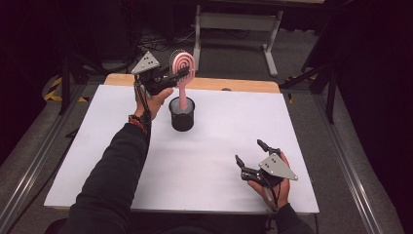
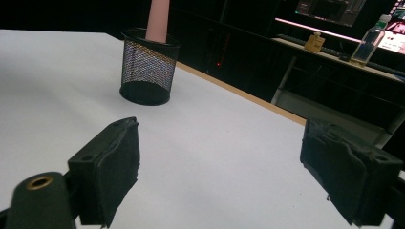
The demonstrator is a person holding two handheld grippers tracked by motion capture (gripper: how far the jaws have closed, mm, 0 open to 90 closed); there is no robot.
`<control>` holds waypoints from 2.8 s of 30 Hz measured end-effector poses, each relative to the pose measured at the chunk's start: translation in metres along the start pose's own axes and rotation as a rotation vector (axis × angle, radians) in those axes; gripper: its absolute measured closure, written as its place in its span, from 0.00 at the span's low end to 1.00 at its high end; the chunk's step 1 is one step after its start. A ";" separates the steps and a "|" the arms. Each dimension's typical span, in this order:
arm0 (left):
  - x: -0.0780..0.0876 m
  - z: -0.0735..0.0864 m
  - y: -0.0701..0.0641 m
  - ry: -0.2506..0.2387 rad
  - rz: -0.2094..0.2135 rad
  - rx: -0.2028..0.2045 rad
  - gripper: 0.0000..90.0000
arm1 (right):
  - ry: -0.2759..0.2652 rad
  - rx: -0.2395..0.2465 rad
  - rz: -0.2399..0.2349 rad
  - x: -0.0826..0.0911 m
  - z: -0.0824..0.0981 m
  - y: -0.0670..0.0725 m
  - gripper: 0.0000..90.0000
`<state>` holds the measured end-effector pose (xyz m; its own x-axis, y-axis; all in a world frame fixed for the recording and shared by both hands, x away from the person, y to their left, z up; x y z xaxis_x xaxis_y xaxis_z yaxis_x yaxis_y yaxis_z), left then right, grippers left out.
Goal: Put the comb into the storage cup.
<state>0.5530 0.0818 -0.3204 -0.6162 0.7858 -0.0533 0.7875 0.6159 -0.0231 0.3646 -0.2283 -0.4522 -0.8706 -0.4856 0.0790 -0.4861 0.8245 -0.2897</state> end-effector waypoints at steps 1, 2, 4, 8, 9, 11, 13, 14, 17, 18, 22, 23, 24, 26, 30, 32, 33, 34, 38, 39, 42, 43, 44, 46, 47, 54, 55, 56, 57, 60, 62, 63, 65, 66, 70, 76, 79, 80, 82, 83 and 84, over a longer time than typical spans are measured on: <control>-0.002 0.001 0.001 0.003 -0.006 0.003 0.69 | 0.003 0.005 0.005 0.000 0.000 0.000 0.16; -0.003 0.003 0.002 0.004 -0.009 0.008 0.69 | 0.003 0.003 0.003 0.000 0.000 0.000 0.16; -0.004 0.006 0.004 0.008 -0.020 0.018 0.69 | 0.000 0.000 0.002 0.000 0.000 -0.001 0.16; -0.007 0.011 0.008 0.017 -0.030 0.019 0.69 | 0.003 -0.001 0.000 0.000 0.001 -0.001 0.16; -0.007 0.012 0.009 0.018 -0.029 0.028 0.69 | 0.004 -0.002 -0.004 -0.001 0.001 0.000 0.16; -0.008 0.014 0.010 0.024 -0.036 0.028 0.69 | 0.005 -0.002 -0.003 -0.001 0.001 0.000 0.16; -0.008 0.018 0.012 0.028 -0.033 0.042 0.69 | 0.005 -0.003 -0.006 -0.001 0.001 0.000 0.16; -0.008 0.019 0.012 0.026 -0.034 0.046 0.69 | 0.005 -0.001 -0.003 -0.001 0.001 0.000 0.16; -0.008 0.026 0.012 0.035 -0.028 0.067 0.69 | 0.006 0.003 -0.003 -0.001 0.001 0.000 0.16; -0.008 0.026 0.012 0.035 -0.028 0.067 0.69 | 0.007 0.005 -0.005 -0.001 0.001 0.001 0.16; -0.006 0.036 0.011 0.044 -0.028 0.083 0.69 | 0.006 0.010 -0.009 -0.002 0.000 0.002 0.16; -0.006 0.038 0.011 0.047 -0.028 0.083 0.69 | 0.006 0.010 -0.010 -0.002 0.000 0.002 0.16; -0.005 0.039 0.010 0.053 -0.026 0.088 0.69 | 0.006 0.010 -0.010 -0.002 0.000 0.002 0.16; -0.004 0.042 0.010 0.054 -0.031 0.092 0.69 | 0.008 0.012 -0.010 -0.002 0.000 0.002 0.16; -0.002 0.045 0.010 0.047 -0.030 0.096 0.69 | 0.009 0.014 -0.011 -0.002 0.000 0.003 0.16; -0.002 0.050 0.009 0.053 -0.028 0.096 0.69 | 0.009 0.013 -0.011 -0.002 0.000 0.003 0.16; -0.002 0.051 0.008 0.055 -0.028 0.094 0.69 | 0.008 0.012 -0.010 -0.002 0.000 0.003 0.16; -0.002 0.051 0.008 0.055 -0.028 0.094 0.69 | 0.008 0.012 -0.010 -0.002 0.000 0.003 0.16; -0.003 0.057 0.005 0.062 -0.031 0.104 0.69 | 0.010 0.016 -0.011 -0.002 0.000 0.003 0.16; -0.003 0.057 0.005 0.062 -0.031 0.104 0.69 | 0.010 0.016 -0.011 -0.002 0.000 0.003 0.16; -0.003 0.061 0.003 0.068 -0.031 0.097 0.69 | 0.012 0.018 -0.011 -0.002 0.000 0.004 0.16; -0.003 0.063 0.001 0.076 -0.028 0.107 0.69 | 0.011 0.018 -0.011 -0.002 0.000 0.003 0.16; -0.003 0.064 0.002 0.074 -0.029 0.095 0.69 | 0.011 0.018 -0.011 -0.002 0.000 0.004 0.16; -0.003 0.066 0.002 0.079 -0.031 0.098 0.69 | 0.011 0.019 -0.012 -0.002 0.000 0.004 0.16; -0.003 0.069 0.002 0.082 -0.029 0.108 0.69 | 0.012 0.022 -0.012 -0.002 0.000 0.004 0.17; -0.002 0.069 0.002 0.079 -0.014 0.111 0.69 | 0.014 0.031 -0.012 -0.003 0.000 0.006 0.17; -0.002 0.069 0.002 0.078 -0.014 0.110 0.69 | 0.014 0.027 -0.012 -0.003 0.000 0.005 0.17; -0.003 0.069 0.002 0.075 -0.015 0.110 0.69 | 0.015 0.024 -0.012 -0.003 0.000 0.005 0.17; -0.003 0.069 0.002 0.076 -0.013 0.106 0.69 | 0.015 0.023 -0.011 -0.003 0.000 0.005 0.17; -0.003 0.069 0.001 0.080 -0.022 0.104 0.68 | 0.013 0.029 -0.010 -0.003 -0.001 0.006 0.17; -0.002 0.068 0.002 0.073 -0.027 0.102 0.68 | 0.012 0.032 -0.013 -0.003 -0.001 0.006 0.17; -0.001 0.066 0.002 0.067 -0.028 0.101 0.67 | 0.012 0.032 -0.012 -0.003 -0.001 0.006 0.17; 0.002 0.062 0.002 0.057 -0.033 0.102 0.65 | 0.014 0.030 -0.011 -0.003 0.000 0.006 0.17; 0.003 0.061 0.003 0.058 -0.042 0.093 0.65 | 0.013 0.029 -0.011 -0.003 0.000 0.006 0.17; 0.006 0.054 0.007 0.055 -0.057 0.078 0.60 | 0.015 0.030 -0.011 -0.003 0.000 0.005 0.17; 0.015 0.046 0.014 0.047 -0.091 0.055 0.56 | 0.015 0.032 -0.009 -0.003 -0.001 0.006 0.17; 0.019 0.043 0.017 0.054 -0.099 0.044 0.52 | 0.016 0.026 -0.009 -0.003 0.000 0.005 0.17; 0.019 0.042 0.017 0.059 -0.099 0.038 0.53 | 0.015 0.025 -0.010 -0.003 -0.001 0.005 0.17; 0.020 0.041 0.018 0.063 -0.102 0.030 0.53 | 0.014 0.027 -0.009 -0.003 -0.001 0.006 0.17; 0.020 0.040 0.018 0.065 -0.105 0.024 0.53 | 0.014 0.027 -0.009 -0.003 -0.001 0.006 0.17; 0.021 0.040 0.018 0.062 -0.101 0.027 0.52 | 0.015 0.027 -0.011 -0.003 -0.001 0.006 0.17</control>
<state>0.5554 0.1072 -0.3617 -0.6917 0.7220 0.0128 0.7206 0.6913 -0.0522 0.3645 -0.2217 -0.4535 -0.8666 -0.4896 0.0965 -0.4932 0.8112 -0.3140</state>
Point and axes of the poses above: each handheld gripper's, and its own axes: x roughly backward along the jaws, z roughly out of its underside, y roughly to its left, the point moved 4 cm from there along -x, roughly forward along the jaws, and after that the axes turned 5 degrees about -y, right-handed, at the moved point
